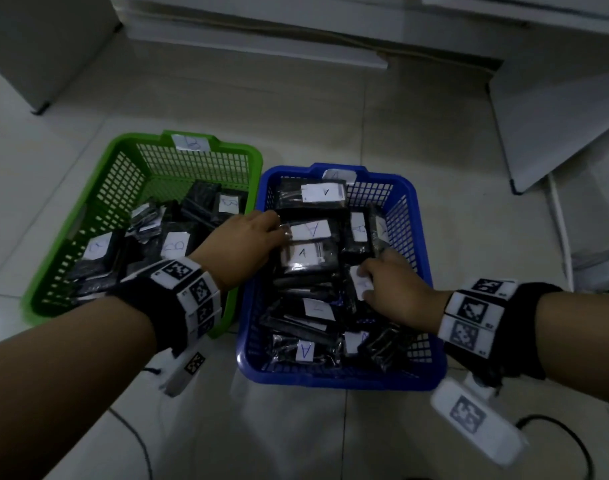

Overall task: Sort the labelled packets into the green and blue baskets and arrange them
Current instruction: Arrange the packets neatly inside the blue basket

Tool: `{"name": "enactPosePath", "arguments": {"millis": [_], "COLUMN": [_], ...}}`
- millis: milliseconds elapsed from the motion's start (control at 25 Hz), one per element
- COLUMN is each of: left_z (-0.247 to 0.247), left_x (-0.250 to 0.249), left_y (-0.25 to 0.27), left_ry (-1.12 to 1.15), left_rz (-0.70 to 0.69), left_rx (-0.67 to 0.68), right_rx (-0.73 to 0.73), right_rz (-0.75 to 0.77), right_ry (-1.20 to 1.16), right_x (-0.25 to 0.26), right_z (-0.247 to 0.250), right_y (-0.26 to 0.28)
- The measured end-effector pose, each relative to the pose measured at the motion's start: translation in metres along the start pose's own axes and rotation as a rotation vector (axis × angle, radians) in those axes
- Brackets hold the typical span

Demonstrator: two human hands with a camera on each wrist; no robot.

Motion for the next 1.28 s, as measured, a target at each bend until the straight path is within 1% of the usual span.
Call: {"name": "enactPosePath", "arguments": {"millis": [40,80,120,200,240,280,400,600,760,920,960,1000,1080,1160,1200,1240,1280], "left_z": [0.002,0.002,0.000,-0.007,-0.010,-0.012,-0.012,-0.004,0.000,0.000,-0.001,-0.002,-0.001,0.002,0.005,0.008,0.011], "left_x": [-0.003,-0.008,-0.012,-0.018,-0.019,-0.018,-0.014,-0.004,0.008,0.018,0.020,0.023,0.026,0.026,0.026,0.024,0.020], "left_y": [0.001,0.000,0.000,-0.003,-0.005,-0.008,-0.010,-0.010,-0.006,0.000,0.001,0.001,0.001,0.000,-0.001,-0.001,-0.001], "left_ry": [-0.007,-0.005,-0.004,-0.013,-0.021,-0.028,-0.034,0.038,0.033,0.055,0.052,0.042,0.046,0.172,0.269,0.345,0.366], "left_rz": [0.001,-0.006,-0.018,-0.018,0.008,0.036,0.079,0.016,-0.080,-0.086,-0.083,-0.076,-0.062,-0.019,0.031,0.069,0.071], "left_rx": [-0.003,0.003,0.029,0.147,0.189,0.201,0.192,0.195,0.169,0.127,0.125,0.133,0.122,0.020,-0.055,-0.129,-0.170], "right_rx": [-0.067,-0.094,-0.052,0.080,0.117,0.125,0.129,0.186,0.232,0.282,0.263,0.204,-0.001,-0.215,-0.274,-0.300,-0.294], "right_rz": [0.042,0.094,0.151,0.238,0.240,0.224,0.206,0.216,0.241,0.230,0.248,0.275,0.307,0.304,0.294,0.285,0.279], "right_ry": [-0.020,-0.054,-0.075,-0.029,0.001,0.009,-0.048,-0.204,-0.221,-0.350,-0.369,-0.363,-0.261,-0.103,-0.051,-0.023,-0.005], "right_x": [0.006,0.012,0.020,0.035,0.042,0.047,0.056,0.064,0.068,0.065,0.062,0.060,0.052,0.043,0.040,0.039,0.038], "right_z": [0.002,0.004,0.003,-0.004,-0.008,-0.010,-0.009,-0.013,-0.021,-0.016,-0.011,-0.003,0.014,0.031,0.037,0.042,0.045], "right_y": [0.000,0.000,0.003,0.007,0.008,0.008,0.010,0.020,0.018,0.020,0.023,0.025,0.025,0.014,0.004,-0.009,-0.022]}}
Point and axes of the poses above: each hand's wrist, its own y-axis away from the middle knuckle, its own z-axis out of the back of the hand, x = y × z, the point moved 2 cm from there along -y, towards the middle knuckle, and after that the axes turned 12 degrees about y, right-handed, at the moved point
